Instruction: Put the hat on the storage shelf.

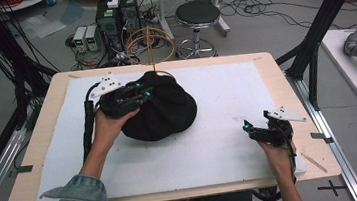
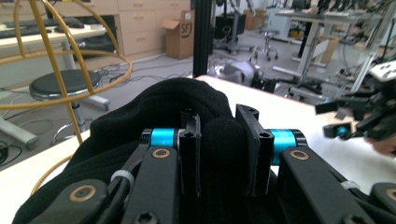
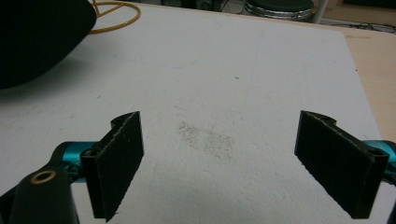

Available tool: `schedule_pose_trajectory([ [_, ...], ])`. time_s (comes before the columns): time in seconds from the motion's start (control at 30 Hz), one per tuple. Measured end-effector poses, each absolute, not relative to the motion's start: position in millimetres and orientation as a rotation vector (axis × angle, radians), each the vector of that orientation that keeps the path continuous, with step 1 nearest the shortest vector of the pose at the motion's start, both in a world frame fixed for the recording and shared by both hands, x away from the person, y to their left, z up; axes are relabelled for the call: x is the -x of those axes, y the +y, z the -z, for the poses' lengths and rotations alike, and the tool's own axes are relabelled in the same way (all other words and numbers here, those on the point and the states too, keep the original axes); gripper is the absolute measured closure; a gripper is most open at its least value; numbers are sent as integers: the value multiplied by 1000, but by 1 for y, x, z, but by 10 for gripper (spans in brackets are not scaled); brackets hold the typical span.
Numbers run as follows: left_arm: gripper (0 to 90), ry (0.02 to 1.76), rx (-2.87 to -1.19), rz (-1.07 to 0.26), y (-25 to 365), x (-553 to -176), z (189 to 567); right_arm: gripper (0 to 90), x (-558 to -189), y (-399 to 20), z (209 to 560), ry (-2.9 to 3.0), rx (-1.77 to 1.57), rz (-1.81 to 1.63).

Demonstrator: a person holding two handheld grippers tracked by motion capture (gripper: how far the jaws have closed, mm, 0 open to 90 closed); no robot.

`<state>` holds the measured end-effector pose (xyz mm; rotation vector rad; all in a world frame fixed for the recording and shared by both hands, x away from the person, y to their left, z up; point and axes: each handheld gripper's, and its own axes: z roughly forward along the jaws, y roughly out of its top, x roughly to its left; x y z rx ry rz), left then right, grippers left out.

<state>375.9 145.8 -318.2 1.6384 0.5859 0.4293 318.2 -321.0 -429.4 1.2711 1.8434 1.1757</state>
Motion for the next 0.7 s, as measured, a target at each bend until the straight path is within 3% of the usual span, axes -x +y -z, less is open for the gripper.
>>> schedule_pose_trajectory([
  [0.7,718,512,-1504,-429,173,-357,248,153,-319,-321,430,1849,-1269,-1176],
])
